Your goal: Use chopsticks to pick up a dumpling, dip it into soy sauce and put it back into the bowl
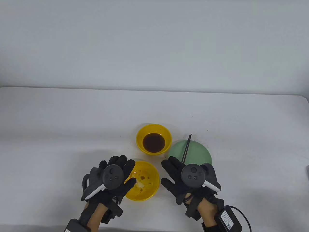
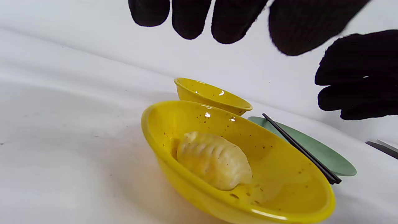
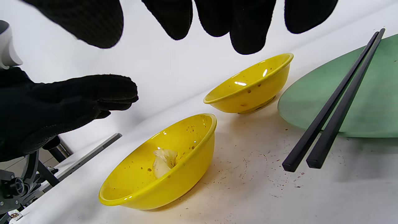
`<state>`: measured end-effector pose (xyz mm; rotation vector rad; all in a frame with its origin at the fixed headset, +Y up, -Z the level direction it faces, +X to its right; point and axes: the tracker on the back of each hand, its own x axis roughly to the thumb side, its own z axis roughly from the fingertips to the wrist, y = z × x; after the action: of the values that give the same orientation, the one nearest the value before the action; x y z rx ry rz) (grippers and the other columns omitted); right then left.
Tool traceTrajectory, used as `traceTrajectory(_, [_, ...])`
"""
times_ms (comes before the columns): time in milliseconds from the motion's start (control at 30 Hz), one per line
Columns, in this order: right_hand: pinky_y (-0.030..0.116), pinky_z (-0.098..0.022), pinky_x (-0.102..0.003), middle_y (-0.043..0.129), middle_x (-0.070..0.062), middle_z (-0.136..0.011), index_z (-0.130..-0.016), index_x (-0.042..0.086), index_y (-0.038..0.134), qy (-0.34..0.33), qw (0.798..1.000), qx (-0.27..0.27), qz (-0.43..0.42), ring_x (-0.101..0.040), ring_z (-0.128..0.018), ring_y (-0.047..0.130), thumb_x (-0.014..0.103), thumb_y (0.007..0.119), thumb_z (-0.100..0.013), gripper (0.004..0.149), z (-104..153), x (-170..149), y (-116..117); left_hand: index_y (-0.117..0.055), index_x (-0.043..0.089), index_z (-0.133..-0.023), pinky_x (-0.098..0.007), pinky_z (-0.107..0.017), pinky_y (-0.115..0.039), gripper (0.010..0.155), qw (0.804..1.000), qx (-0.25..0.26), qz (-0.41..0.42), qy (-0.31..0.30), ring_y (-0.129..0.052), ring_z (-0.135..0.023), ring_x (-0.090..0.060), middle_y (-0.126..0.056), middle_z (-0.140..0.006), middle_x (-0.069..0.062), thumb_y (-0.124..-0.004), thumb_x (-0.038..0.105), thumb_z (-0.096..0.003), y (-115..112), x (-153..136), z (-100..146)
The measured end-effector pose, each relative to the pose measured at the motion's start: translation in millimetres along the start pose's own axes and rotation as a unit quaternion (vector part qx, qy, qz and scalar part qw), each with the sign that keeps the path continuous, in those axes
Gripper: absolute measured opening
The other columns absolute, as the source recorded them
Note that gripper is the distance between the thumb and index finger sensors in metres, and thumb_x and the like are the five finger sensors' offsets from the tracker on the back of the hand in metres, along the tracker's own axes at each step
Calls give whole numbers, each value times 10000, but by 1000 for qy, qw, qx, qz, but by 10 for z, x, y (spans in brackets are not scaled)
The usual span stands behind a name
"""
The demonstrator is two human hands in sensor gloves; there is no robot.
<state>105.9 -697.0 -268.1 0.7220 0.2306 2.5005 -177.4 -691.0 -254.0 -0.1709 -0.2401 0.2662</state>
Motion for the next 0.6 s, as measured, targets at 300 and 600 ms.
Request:
traceTrajectory(300, [526, -640, -690, 384, -291, -1106, -1092, 115, 467, -2, 1000, 1, -6, -494, -963, 596, 498, 729, -509, 745, 4, 1, -4, -502, 396, -1129, -658, -806, -292, 734, 1000, -7, 2, 5, -411, -1169, -364, -420, -1226, 28, -702, 621, -460, -21, -20, -10])
traceTrajectory(600, [519, -642, -692, 384, -288, -1107, -1092, 115, 468, 1, 1000, -10, -8, -497, -967, 586, 497, 730, -509, 745, 22, -16, -34, -517, 394, -1127, -659, -802, -307, 733, 1000, -12, -1, -1, -432, -1164, -370, -441, -1223, 21, -706, 621, -457, -34, -5, -10])
